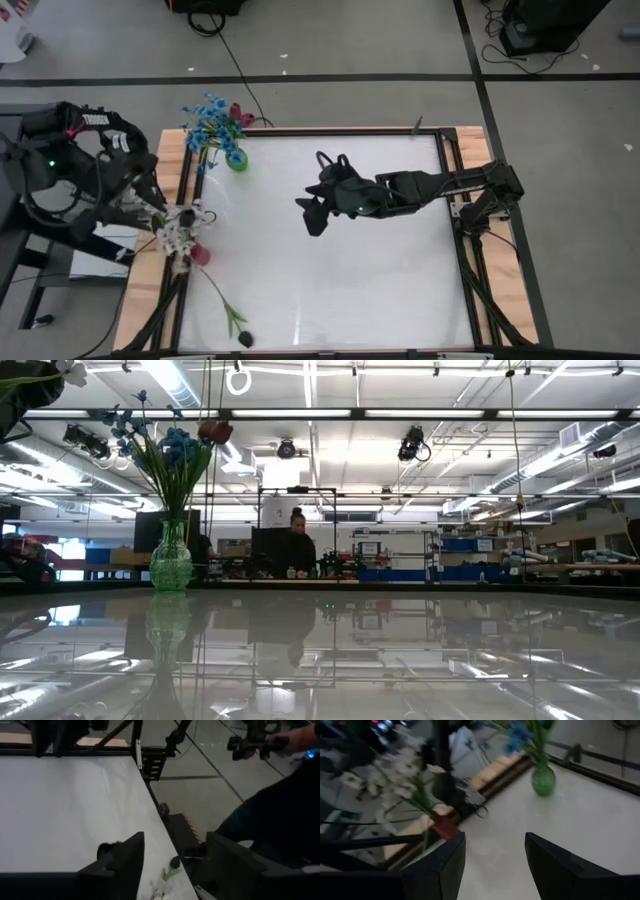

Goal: Sort flowers into vase by color
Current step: Adjust the red vase

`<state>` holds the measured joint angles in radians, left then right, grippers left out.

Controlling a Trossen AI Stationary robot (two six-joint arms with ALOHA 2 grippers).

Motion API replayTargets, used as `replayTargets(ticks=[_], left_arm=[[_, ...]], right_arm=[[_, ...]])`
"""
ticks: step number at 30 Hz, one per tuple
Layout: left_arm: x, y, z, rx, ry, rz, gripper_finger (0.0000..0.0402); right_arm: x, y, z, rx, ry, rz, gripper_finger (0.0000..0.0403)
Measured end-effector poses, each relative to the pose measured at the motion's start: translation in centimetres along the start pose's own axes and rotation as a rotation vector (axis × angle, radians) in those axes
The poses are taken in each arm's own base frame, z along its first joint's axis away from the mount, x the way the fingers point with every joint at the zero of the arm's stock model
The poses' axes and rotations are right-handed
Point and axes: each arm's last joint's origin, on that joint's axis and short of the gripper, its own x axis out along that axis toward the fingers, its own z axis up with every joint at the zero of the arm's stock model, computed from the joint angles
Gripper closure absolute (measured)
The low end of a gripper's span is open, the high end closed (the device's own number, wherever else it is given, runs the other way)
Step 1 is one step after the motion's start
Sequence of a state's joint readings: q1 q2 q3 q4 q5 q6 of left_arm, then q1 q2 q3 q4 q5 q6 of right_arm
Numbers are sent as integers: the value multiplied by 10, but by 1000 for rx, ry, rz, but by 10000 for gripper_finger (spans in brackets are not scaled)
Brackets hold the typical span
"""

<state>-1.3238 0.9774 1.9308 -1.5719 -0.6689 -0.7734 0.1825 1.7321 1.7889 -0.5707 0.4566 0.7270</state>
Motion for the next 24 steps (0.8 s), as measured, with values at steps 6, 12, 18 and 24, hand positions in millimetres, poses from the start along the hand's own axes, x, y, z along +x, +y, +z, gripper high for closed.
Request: replayTargets(ticks=[6,12,18,24], left_arm=[[10,-8,-8,98,114,-65,239],[13,-13,-17,115,271,-199,272],[23,-24,-34,-2,596,-375,281],[37,-32,-55,-114,877,-405,281]], right_arm=[[9,-3,-8,95,-16,4,190],[47,-4,-45,126,-79,142,190],[92,8,-79,36,-107,299,190],[150,26,-117,-91,-24,366,190]])
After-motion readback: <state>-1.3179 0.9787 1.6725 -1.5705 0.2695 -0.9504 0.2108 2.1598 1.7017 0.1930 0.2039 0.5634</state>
